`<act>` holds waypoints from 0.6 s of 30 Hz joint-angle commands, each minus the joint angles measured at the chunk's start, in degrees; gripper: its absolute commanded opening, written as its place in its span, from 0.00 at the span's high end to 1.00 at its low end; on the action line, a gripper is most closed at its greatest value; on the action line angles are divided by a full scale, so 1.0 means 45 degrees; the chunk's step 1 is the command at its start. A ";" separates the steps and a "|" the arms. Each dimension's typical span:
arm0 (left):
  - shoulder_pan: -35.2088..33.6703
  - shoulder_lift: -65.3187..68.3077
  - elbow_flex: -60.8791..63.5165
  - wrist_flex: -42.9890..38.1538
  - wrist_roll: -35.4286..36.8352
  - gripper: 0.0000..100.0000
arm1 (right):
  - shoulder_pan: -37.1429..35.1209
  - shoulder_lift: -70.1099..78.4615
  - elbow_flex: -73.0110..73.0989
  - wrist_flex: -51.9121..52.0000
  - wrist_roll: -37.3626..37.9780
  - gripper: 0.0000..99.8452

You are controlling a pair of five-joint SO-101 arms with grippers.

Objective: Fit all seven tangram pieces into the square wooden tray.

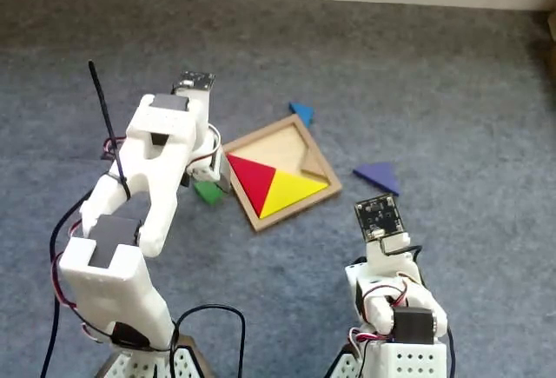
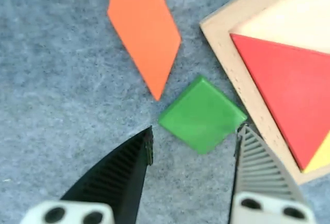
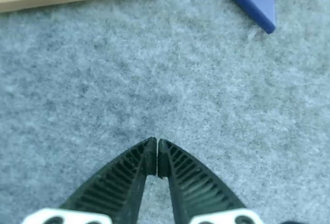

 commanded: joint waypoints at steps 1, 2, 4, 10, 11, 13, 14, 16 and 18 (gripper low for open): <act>0.0225 -0.0088 -0.1280 0.0645 -0.0137 0.74 | 0.0127 -0.0186 0.1495 0.0049 -0.0039 0.97; 0.0303 -0.0068 -0.1377 0.0664 -0.0645 0.74 | 0.0127 -0.0186 0.1495 0.0049 -0.0039 0.97; 0.0400 -0.0049 -0.1397 0.0606 -0.1680 0.74 | 0.0127 -0.0186 0.1495 0.0049 -0.0039 0.97; 0.0459 -0.0049 -0.1397 0.0625 -0.2911 0.74 | 0.0127 -0.0186 0.1495 0.0049 -0.0039 0.97; 0.0479 -0.0049 -0.1397 0.0586 -0.3048 0.74 | 0.0127 -0.0186 0.1495 0.0049 -0.0039 0.97; 0.0498 -0.0029 -0.1397 0.0586 -0.3399 0.74 | 0.0127 -0.0186 0.1495 0.0049 -0.0039 0.97; 0.0557 -0.0029 -0.1397 0.0586 -0.3575 0.74 | 0.0127 -0.0186 0.1495 0.0049 -0.0039 0.97; 0.0694 0.0147 -0.1377 0.0625 -0.3829 0.74 | 0.0127 -0.0186 0.1495 0.0049 -0.0039 0.97; 0.0928 0.0654 -0.1514 0.0625 -0.3907 0.74 | 0.0127 -0.0186 0.1495 0.0049 -0.0039 0.97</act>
